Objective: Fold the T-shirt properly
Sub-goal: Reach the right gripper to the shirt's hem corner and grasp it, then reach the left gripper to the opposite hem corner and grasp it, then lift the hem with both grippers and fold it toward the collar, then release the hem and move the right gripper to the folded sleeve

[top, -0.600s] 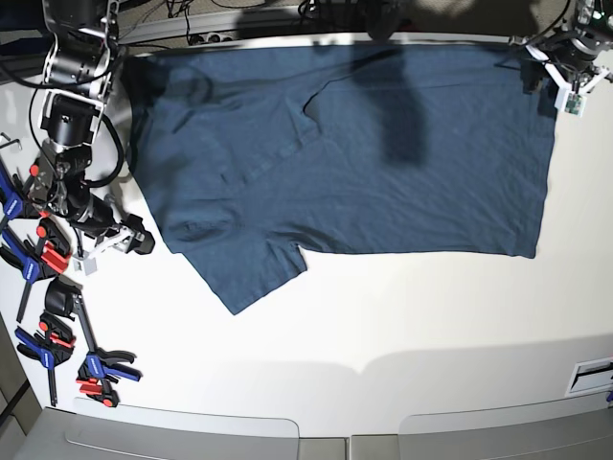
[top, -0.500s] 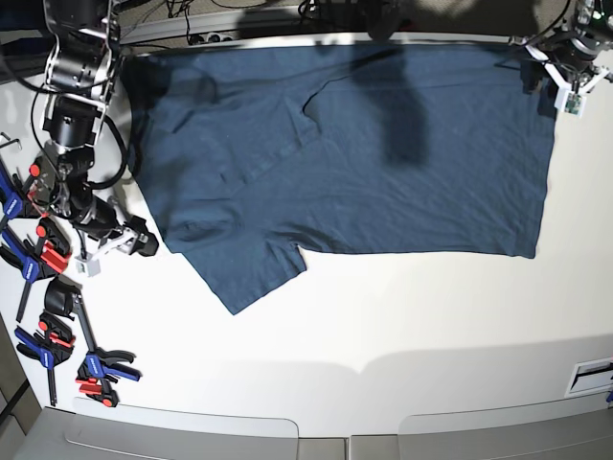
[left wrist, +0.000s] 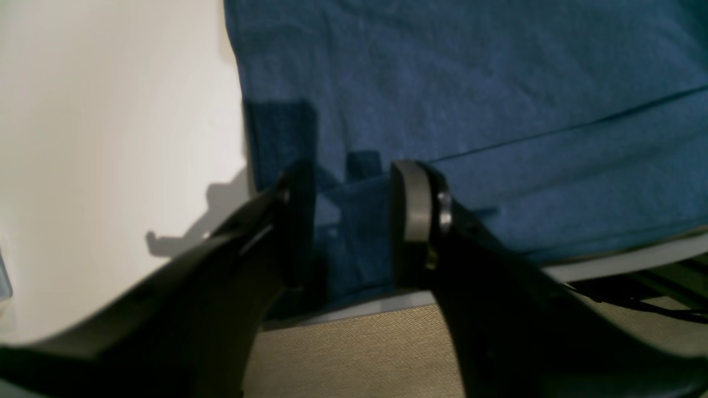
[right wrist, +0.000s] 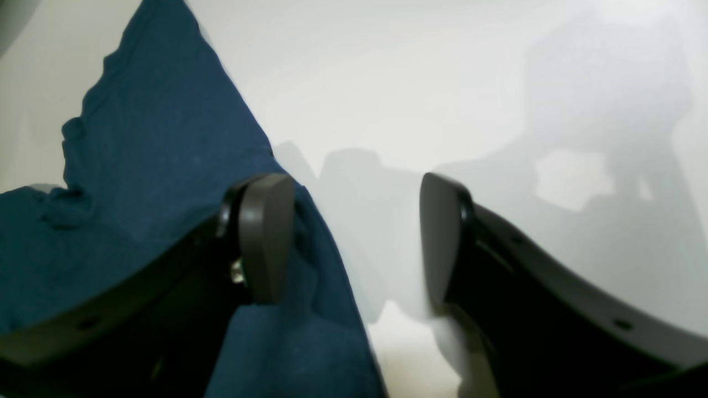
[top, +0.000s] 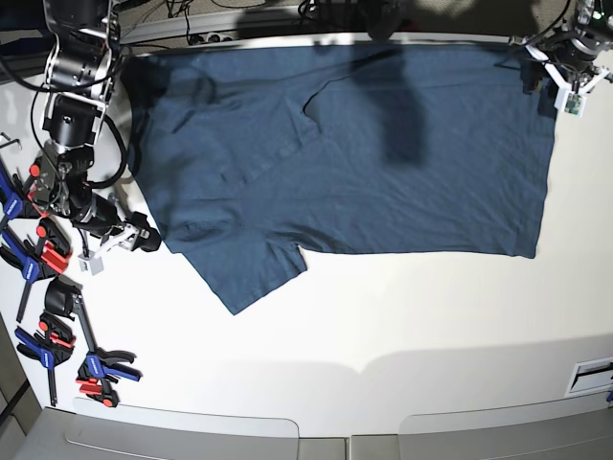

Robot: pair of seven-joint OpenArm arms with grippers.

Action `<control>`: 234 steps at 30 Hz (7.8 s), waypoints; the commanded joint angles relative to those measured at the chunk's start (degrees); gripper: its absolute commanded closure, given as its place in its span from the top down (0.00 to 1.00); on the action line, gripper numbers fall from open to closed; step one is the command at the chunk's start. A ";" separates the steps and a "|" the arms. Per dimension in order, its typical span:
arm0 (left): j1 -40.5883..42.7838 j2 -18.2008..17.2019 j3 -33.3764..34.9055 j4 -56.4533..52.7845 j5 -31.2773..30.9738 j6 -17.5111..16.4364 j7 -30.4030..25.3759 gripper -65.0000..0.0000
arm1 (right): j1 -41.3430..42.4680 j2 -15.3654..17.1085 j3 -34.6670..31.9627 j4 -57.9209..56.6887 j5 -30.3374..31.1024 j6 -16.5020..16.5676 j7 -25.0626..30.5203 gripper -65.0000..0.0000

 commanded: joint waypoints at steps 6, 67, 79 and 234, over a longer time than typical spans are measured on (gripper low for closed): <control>0.33 -0.79 -0.48 0.87 -0.15 0.02 -0.94 0.32 | 1.60 0.81 0.22 0.74 1.20 0.58 -0.42 0.52; -33.05 -1.66 -0.46 -30.38 -4.96 -1.16 -3.04 0.39 | 0.00 -3.52 0.24 0.74 6.38 0.58 -5.11 0.00; -64.65 -5.07 -0.24 -71.52 -8.79 -4.39 -3.23 0.39 | 0.00 -3.52 0.24 0.72 6.16 0.58 -5.09 0.00; -30.12 -12.37 -25.97 -22.27 -33.81 -16.76 15.50 0.27 | -22.84 -12.57 -1.22 40.70 -12.37 -16.44 3.74 0.35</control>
